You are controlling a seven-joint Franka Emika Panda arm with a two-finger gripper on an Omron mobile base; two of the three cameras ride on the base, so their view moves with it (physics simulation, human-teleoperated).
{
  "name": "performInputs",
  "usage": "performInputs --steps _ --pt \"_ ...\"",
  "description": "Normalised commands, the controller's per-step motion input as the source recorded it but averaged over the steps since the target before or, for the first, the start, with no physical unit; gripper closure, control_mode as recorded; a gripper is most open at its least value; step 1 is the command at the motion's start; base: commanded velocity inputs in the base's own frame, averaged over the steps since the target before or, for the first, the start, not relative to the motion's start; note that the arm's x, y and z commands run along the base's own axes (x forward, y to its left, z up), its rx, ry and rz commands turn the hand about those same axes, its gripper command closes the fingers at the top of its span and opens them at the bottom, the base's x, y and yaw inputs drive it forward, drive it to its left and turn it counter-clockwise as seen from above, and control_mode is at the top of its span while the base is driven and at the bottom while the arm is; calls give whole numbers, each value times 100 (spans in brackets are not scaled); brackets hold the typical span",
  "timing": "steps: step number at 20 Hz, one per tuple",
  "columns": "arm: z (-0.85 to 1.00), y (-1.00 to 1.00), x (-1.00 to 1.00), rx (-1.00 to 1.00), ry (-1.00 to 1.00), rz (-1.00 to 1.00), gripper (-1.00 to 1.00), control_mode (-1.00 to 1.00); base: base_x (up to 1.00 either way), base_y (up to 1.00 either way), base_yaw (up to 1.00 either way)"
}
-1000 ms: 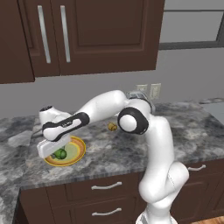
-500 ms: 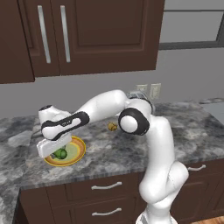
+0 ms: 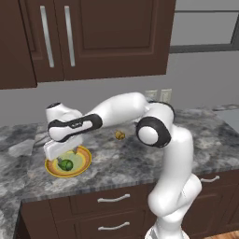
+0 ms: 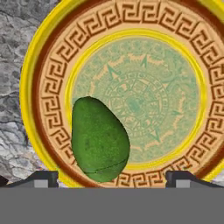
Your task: Pick the avocado and bread from the counter and place them on the plate. Then pick the jam from the cabinet and place it next to the plate. Lastly close the cabinet door.
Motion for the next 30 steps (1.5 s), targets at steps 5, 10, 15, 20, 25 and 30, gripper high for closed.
performInputs --steps 5,10,15,20,25,30 --pt "49 -45 -44 0 -25 -13 -100 -100 0 0 0" --pt "39 -48 -26 0 -25 -17 -100 -100 0 0 0" --pt "34 -67 -1 1 -12 -17 -100 -100 0 0 0" --pt "23 -63 0 1 -7 -17 -100 -100 0 0 0" --pt "19 -55 6 3 -1 -13 -100 -100 0 0 0" --pt "10 -50 37 4 0 -1 -100 -100 0 0 0"
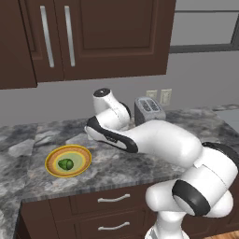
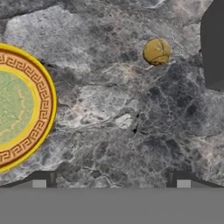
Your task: Pick the avocado and bread from the counter and place them on the plate. Then pick the jam from the cabinet and place it next to the plate. Lastly close the cabinet door.
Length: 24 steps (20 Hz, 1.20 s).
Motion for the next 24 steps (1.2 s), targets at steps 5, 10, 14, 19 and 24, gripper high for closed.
performInputs --steps 5,10,14,19,24 --pt "1 -43 56 3 0 3 -100 -100 0 0 0" --pt "0 -25 54 0 1 2 -100 -100 0 0 0" --pt "0 -22 38 0 3 1 -100 -100 0 0 0" --pt "-2 -25 17 0 2 0 -100 -100 0 0 0" --pt "-17 -30 7 0 2 0 -100 -100 0 0 0"
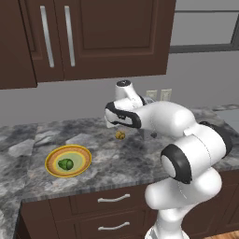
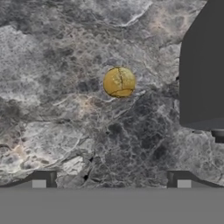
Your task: Pick the avocado and bread from the counter and place them on the plate. Then pick the jam from the cabinet and place it next to the plate. Lastly close the cabinet door.
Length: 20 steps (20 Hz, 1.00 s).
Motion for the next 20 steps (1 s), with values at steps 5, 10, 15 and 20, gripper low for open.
performInputs --steps 5,10,15,20 --pt "-25 -17 4 0 1 0 -100 -100 0 0 0" --pt "-20 0 18 0 0 0 -100 -100 0 0 0" --pt "-15 0 24 0 0 0 -100 -100 0 0 0" --pt "-15 0 23 -1 0 0 -100 -100 0 0 0"
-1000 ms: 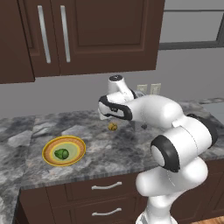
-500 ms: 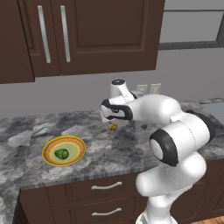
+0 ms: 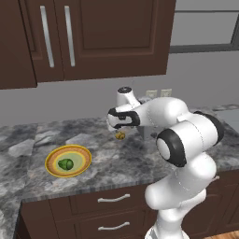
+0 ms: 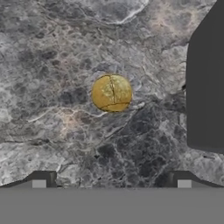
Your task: Pick the avocado and bread from the counter and place them on the plate. Then pick the jam from the cabinet and place it next to the plate. Lastly close the cabinet door.
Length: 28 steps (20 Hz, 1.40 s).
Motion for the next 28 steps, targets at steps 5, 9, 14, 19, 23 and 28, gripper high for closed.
performInputs --steps 5,9,14,19,23,28 --pt "-25 0 25 -3 2 0 -100 -100 0 0 0" --pt "-23 0 27 -2 3 0 -100 -100 0 0 0" --pt "-16 0 23 -1 3 0 -100 -100 0 0 0" --pt "-17 0 25 -2 4 0 -100 -100 0 0 0" --pt "-16 0 21 -3 2 0 -100 -100 0 0 0" --pt "-16 0 15 -3 1 0 -100 -100 0 0 0"
